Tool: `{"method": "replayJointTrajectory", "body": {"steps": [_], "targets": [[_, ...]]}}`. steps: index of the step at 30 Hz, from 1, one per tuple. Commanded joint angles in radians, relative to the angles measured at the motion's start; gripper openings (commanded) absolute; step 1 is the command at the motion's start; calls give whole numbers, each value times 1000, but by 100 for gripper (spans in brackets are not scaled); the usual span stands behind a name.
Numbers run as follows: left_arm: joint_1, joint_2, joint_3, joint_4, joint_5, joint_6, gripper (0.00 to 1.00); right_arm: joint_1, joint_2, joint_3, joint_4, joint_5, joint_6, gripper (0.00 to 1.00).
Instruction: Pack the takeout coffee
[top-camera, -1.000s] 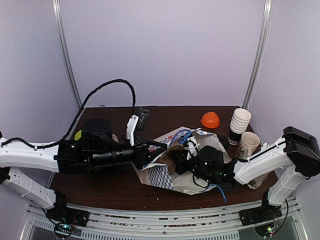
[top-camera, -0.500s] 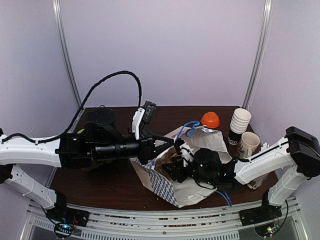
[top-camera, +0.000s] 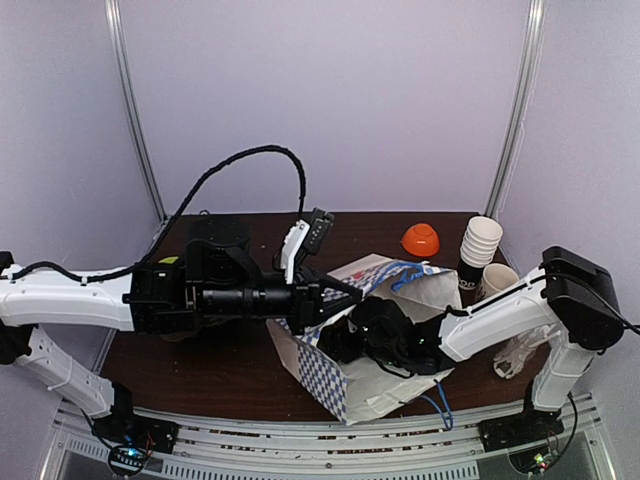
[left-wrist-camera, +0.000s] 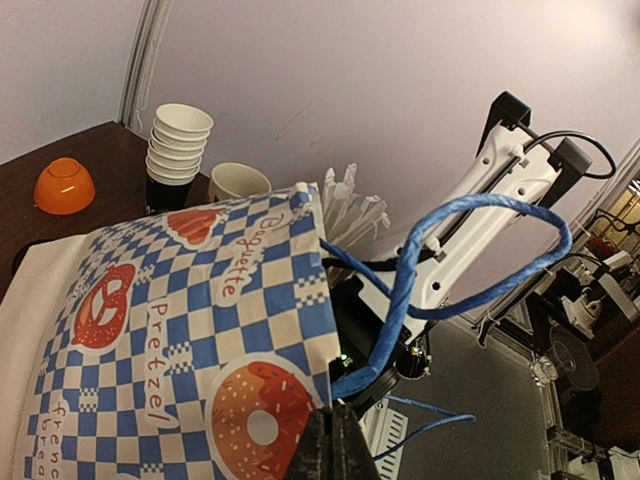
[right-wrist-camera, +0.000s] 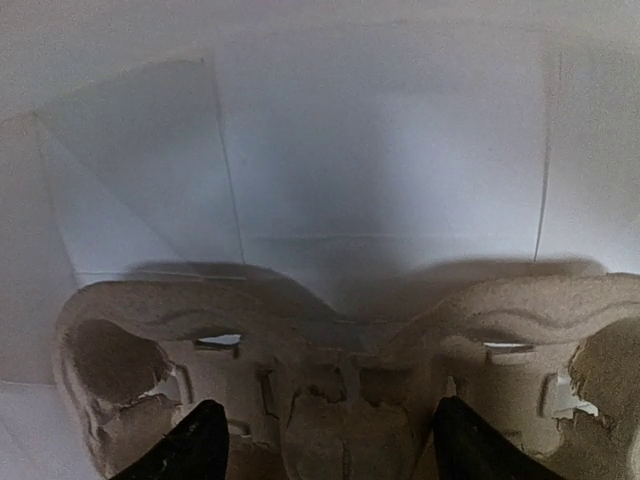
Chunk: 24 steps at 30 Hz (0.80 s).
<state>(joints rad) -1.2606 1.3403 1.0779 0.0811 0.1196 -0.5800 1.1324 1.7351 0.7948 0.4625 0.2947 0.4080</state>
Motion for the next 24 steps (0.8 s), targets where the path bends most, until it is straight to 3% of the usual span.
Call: {"method": "replayJointTrajectory", "body": {"steps": [1,6,17,24], "targets": [[-5,3,43,39,44,20,0,-8,36,48,-95,47,29,72],[-4,3,43,39,40,19,0,-8,67,60,-122,58,50,64],[-5,-14,22,45,35,4,0,-9,35,22,-33,55,29,16],[-5,-26,6,28,-33,-1,0,-9,-26,-41,56,44,6,9]]}}
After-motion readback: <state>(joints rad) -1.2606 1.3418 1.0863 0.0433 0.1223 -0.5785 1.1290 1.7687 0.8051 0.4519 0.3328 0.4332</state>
